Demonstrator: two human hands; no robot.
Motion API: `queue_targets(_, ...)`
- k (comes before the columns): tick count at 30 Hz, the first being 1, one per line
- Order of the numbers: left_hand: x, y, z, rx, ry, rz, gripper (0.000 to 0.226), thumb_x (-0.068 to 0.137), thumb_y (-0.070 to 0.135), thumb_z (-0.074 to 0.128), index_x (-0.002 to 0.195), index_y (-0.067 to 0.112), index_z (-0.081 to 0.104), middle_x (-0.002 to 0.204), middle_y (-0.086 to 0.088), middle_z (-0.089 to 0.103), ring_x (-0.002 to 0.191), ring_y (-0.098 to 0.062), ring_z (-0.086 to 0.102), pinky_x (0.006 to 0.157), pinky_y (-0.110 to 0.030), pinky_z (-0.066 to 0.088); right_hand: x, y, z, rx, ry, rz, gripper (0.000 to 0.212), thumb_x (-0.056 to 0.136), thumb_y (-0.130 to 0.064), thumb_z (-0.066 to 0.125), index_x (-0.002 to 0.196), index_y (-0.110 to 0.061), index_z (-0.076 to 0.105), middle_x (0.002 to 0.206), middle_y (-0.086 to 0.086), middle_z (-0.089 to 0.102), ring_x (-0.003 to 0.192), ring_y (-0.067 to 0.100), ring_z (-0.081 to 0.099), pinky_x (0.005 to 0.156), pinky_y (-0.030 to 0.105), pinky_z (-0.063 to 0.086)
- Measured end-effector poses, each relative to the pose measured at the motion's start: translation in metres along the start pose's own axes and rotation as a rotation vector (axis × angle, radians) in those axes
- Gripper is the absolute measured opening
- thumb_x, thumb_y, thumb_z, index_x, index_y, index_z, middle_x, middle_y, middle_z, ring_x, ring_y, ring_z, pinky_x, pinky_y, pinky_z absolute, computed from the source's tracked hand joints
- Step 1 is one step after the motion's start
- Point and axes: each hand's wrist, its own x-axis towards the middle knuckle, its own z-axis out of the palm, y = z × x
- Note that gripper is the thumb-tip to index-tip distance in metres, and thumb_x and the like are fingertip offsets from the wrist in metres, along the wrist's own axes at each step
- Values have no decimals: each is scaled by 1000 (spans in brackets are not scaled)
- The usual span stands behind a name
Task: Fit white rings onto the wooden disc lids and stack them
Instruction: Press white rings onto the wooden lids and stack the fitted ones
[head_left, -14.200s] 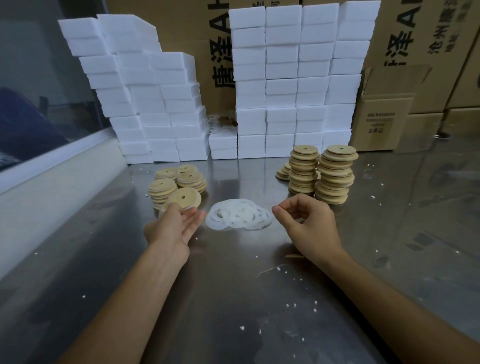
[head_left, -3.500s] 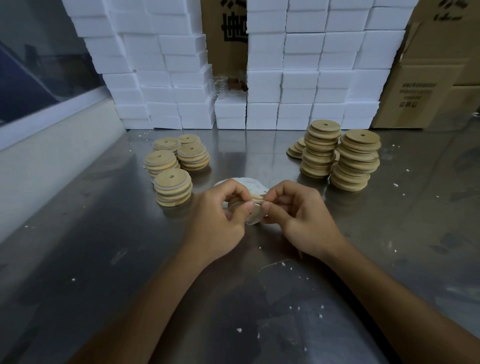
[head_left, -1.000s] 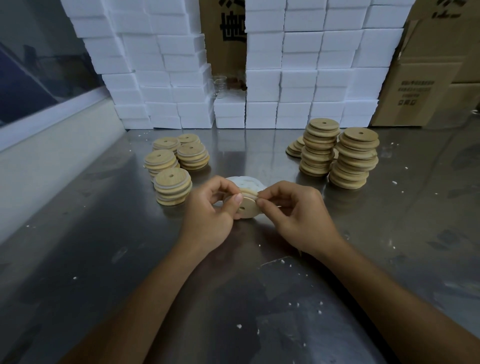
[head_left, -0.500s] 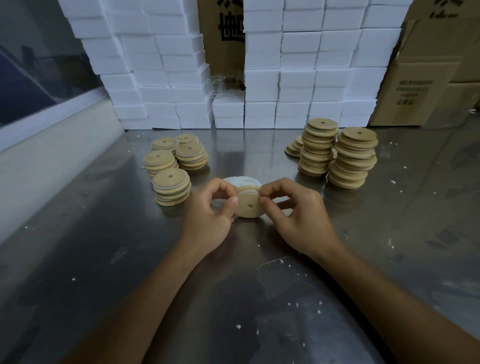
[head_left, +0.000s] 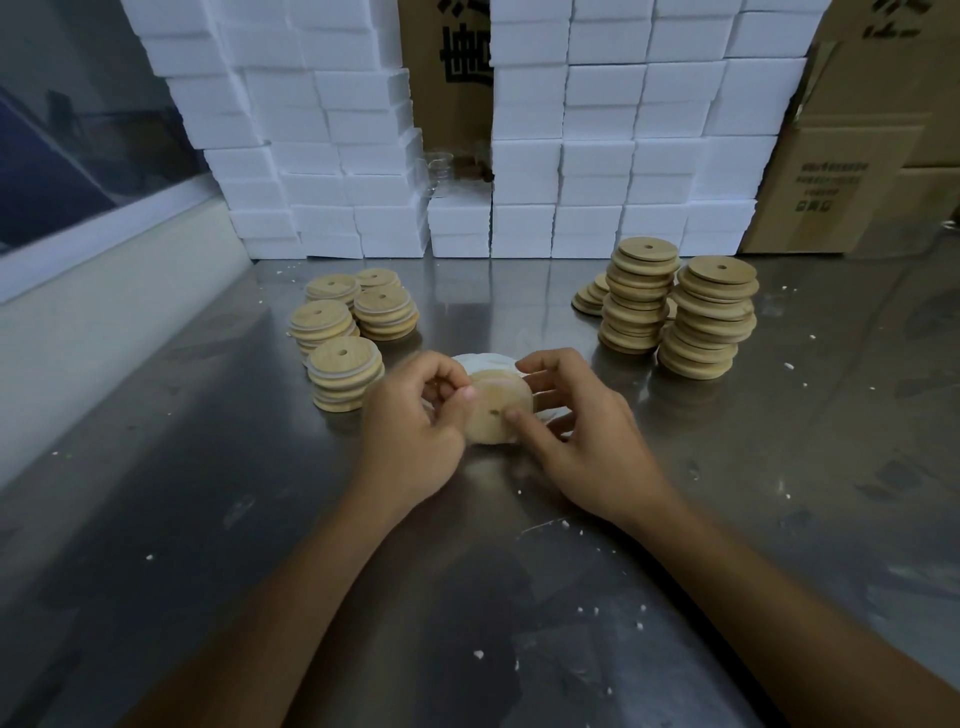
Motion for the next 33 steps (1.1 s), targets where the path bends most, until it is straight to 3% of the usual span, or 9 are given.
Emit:
queue_targets(2, 4, 1, -3, -162, 75, -172, 12, 87, -1, 65, 81, 9, 63, 68, -5, 64, 61, -19, 63, 58, -33, 56, 0, 1, 0, 45, 52, 34, 26, 91, -16, 70, 112, -21, 57, 94, -10, 69, 86, 6, 66, 68, 21, 54)
queue_targets(6, 18, -2, -21, -426, 284, -445, 9, 91, 4, 63, 82, 6, 65, 53, 0, 62, 50, -12, 61, 56, -28, 58, 1, 2, -2, 93, 135, 90, 17, 91, -14, 67, 104, -23, 62, 86, -12, 70, 80, 7, 66, 68, 22, 55)
queue_targets(10, 28, -8, -37, -626, 458, -628, 20, 92, 8, 62, 72, 5, 59, 50, 1, 56, 48, -10, 55, 57, -27, 58, 2, 3, -2, 98, 153, 138, 13, 91, -14, 67, 99, -25, 64, 87, -10, 71, 78, 13, 68, 71, 33, 58)
queue_targets(14, 33, -17, -48, -728, 567, -820, 18, 92, 10, 63, 75, 6, 57, 64, -1, 56, 43, -4, 56, 51, -18, 54, 2, 3, -2, 70, 141, 145, 8, 91, -16, 67, 94, -24, 66, 88, -10, 71, 77, 15, 69, 71, 40, 58)
queue_targets(18, 35, -27, -53, -762, 574, -931, 13, 94, 13, 61, 83, 5, 57, 71, -2, 56, 56, -7, 58, 50, -18, 53, 2, 3, -2, 64, 135, 146, 7, 91, -15, 67, 91, -22, 67, 89, -10, 71, 75, 16, 69, 70, 43, 58)
queue_targets(21, 35, -31, -53, -726, 540, -947, 11, 93, 13, 61, 86, 6, 59, 72, -2, 58, 57, -7, 59, 49, -18, 53, 2, 3, -2, 58, 133, 148, 9, 91, -15, 67, 89, -24, 67, 88, -11, 71, 73, 16, 69, 70, 43, 58)
queue_targets(26, 32, -36, -51, -577, 492, -930, 10, 88, 18, 64, 80, 12, 61, 63, 1, 55, 42, -6, 53, 45, -22, 52, 2, 3, -2, 54, 134, 159, 10, 91, -14, 67, 87, -24, 67, 86, -10, 71, 70, 16, 69, 68, 41, 58)
queue_targets(30, 28, -40, -53, -134, 497, -880, 15, 82, 24, 62, 72, 17, 53, 61, -4, 56, 44, -15, 49, 43, -26, 44, 2, 3, -2, 60, 137, 161, 8, 91, -14, 67, 88, -22, 68, 87, -9, 71, 70, 17, 69, 65, 37, 58)
queue_targets(33, 28, -42, -56, 168, 301, -860, 16, 80, 24, 59, 77, 8, 58, 57, -11, 58, 44, -22, 52, 44, -26, 39, 2, 2, -2, 65, 139, 165, 9, 91, -13, 67, 87, -22, 68, 87, -10, 71, 69, 17, 69, 62, 34, 56)
